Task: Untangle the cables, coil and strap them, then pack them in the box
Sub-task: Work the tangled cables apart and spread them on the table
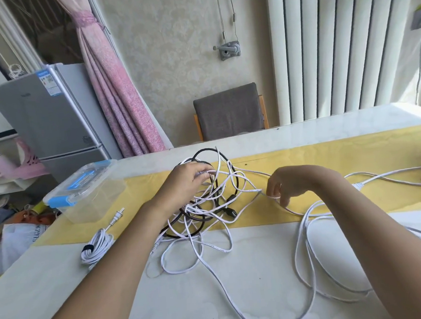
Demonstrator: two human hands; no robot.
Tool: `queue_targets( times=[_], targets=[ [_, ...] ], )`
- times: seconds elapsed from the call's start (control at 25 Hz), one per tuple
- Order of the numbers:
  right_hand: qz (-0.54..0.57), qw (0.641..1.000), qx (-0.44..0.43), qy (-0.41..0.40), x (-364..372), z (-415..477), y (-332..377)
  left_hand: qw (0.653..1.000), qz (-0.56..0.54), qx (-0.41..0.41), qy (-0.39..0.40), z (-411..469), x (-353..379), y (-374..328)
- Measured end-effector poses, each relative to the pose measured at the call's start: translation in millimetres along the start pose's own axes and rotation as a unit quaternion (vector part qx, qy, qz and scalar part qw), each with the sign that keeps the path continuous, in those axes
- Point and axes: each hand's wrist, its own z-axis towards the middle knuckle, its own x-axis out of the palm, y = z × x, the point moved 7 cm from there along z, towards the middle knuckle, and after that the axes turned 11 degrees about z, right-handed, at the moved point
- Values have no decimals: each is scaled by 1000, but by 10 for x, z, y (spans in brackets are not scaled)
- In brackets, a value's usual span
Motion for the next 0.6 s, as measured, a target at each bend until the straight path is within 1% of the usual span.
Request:
queue_targets(
  times=[0.04,0.08,0.16,0.2,0.24,0.28,0.32,0.36,0.4,0.48,0.6],
  targets=[
    [-6,1000,1,27,67,-10,11,1000,-3,-7,15,28,-28,-17],
    [-9,999,-2,31,101,-11,34,1000,-3,-11,26,57,-65,-38],
    [-2,999,-30,11,114,-14,138,999,5,-17,29,130,-148,-63],
    [36,998,-50,8,108,-32,193,999,5,-20,28,171,-176,-63],
    [109,991,-75,11,86,-63,239,999,7,-23,26,206,-195,-56],
    [204,973,-104,18,40,-109,280,999,12,-26,24,233,-199,-43],
    [289,948,-131,21,-38,-167,308,999,13,-36,24,250,-191,-15],
    [346,925,-157,19,-132,-234,321,998,3,-50,22,257,-175,22],
    [378,908,-180,15,-229,-306,330,998,-17,-64,15,258,-167,47],
    [399,889,-227,9,-386,-454,397,995,-55,-83,-13,251,-152,79],
    [440,853,-279,-24,-586,-605,454,994,-67,-74,-51,227,-110,-34]
  ],
)
